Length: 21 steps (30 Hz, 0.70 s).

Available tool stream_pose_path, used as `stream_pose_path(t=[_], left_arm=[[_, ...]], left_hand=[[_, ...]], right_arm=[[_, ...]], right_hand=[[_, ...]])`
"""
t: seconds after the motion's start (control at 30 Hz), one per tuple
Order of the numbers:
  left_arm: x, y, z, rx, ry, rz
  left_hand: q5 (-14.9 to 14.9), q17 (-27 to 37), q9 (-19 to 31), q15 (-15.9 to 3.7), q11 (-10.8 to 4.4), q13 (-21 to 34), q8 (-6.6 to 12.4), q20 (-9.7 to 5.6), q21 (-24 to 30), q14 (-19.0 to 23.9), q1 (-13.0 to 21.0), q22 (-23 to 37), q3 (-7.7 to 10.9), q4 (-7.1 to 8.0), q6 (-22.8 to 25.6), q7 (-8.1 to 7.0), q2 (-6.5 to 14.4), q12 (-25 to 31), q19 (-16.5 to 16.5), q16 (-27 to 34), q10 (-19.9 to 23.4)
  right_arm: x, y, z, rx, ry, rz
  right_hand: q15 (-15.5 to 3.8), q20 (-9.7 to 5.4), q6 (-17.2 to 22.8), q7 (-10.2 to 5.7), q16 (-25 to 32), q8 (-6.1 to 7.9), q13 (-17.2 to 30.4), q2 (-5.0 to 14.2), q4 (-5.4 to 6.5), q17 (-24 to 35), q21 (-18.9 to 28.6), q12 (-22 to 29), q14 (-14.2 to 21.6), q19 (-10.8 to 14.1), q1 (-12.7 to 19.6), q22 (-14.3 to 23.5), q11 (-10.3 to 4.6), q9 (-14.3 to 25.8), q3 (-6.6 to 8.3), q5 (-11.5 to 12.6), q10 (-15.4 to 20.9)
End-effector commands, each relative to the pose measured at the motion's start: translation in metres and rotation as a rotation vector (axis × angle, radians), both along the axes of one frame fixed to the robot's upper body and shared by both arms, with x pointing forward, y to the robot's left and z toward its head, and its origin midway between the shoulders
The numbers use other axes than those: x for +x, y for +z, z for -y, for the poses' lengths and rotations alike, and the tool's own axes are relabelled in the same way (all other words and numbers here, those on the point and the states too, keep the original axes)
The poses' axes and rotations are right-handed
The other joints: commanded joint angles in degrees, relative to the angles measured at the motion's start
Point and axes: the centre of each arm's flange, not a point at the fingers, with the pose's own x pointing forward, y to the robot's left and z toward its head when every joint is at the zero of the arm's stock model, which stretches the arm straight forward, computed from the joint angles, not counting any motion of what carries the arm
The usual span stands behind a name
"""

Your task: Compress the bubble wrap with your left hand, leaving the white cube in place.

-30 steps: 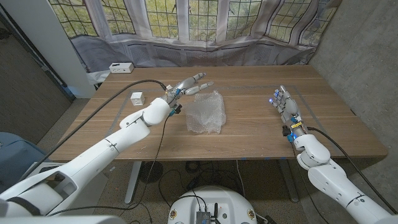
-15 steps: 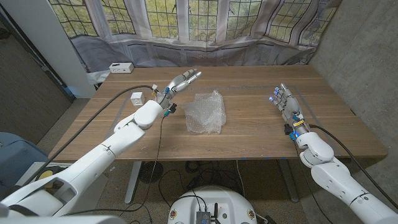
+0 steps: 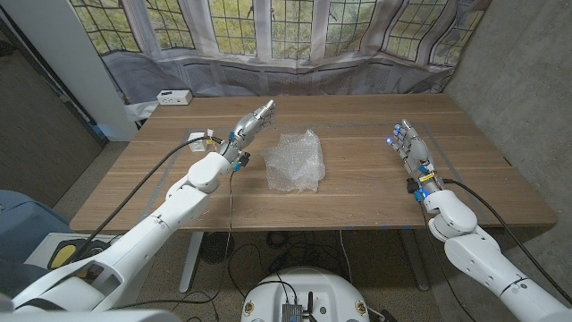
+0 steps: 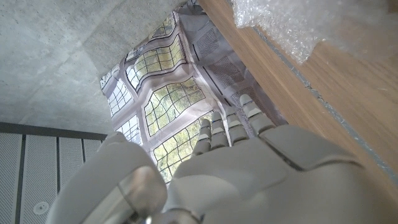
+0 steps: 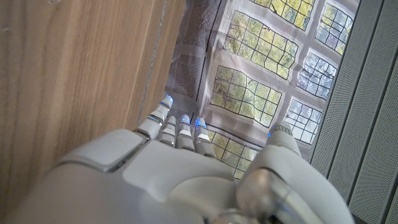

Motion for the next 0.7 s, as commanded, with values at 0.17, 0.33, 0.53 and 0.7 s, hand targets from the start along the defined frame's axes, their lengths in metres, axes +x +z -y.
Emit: stream_pose_path(t=[0.17, 0.33, 0.53, 0.7], left_arm=[[-0.009, -0.018, -0.034, -0.111, 0.057, -0.052], [-0.004, -0.024, -0.038, -0.134, 0.056, -0.078], [0.000, -0.028, -0.035, -0.154, 0.024, -0.085], [-0.001, -0.033, -0.034, -0.185, 0.005, -0.093]], left_hand=[[0.35, 0.08, 0.09, 0.23, 0.24, -0.26, 0.01, -0.07, -0.21, -0.32, -0.47, 0.18, -0.56, 0.15, 0.05, -0.03, 0.07, 0.08, -0.64, 0.06, -0.18], [0.40, 0.07, 0.09, 0.29, 0.28, -0.41, -0.17, -0.04, -0.21, -0.40, -0.53, 0.19, -0.62, 0.11, -0.29, -0.17, 0.09, 0.07, -0.67, 0.05, -0.26], [0.46, 0.06, 0.09, 0.34, 0.38, -0.58, -0.19, -0.04, -0.20, -0.25, -0.59, 0.19, -0.71, 0.06, -0.26, -0.09, 0.10, 0.20, -0.66, 0.12, 0.02], [0.52, 0.06, 0.09, 0.39, 0.32, -0.73, -0.16, -0.11, -0.19, -0.12, -0.63, 0.19, -0.77, 0.01, -0.14, -0.05, 0.12, 0.28, -0.64, 0.18, 0.19]], right_arm=[[-0.001, 0.001, -0.002, 0.006, 0.017, 0.021], [-0.001, 0.003, -0.004, 0.010, 0.021, 0.015], [0.000, 0.002, -0.004, 0.008, 0.025, 0.020], [0.000, 0.000, -0.006, -0.002, 0.026, 0.011]], right_hand=[[0.36, 0.17, 0.50, 0.08, 0.28, 0.13, 0.20, -0.43, 0.20, 0.13, 0.36, 0.02, 0.51, 0.71, -0.54, 0.13, 0.23, 0.12, -0.05, -0.19, 0.80], [0.35, 0.23, 0.61, 0.11, 0.26, 0.16, 0.19, -0.48, 0.19, 0.11, 0.34, 0.01, 0.54, 0.76, -0.55, 0.13, 0.22, 0.12, -0.07, -0.17, 0.82], [0.32, 0.26, 0.66, 0.10, 0.24, 0.17, 0.18, -0.49, 0.22, 0.11, 0.32, 0.00, 0.55, 0.79, -0.63, 0.13, 0.24, 0.12, -0.08, -0.16, 0.86], [0.37, 0.30, 0.67, 0.11, 0.22, 0.16, 0.18, -0.48, 0.23, 0.10, 0.29, -0.01, 0.57, 0.80, -0.65, 0.13, 0.21, 0.12, -0.07, -0.14, 0.88]])
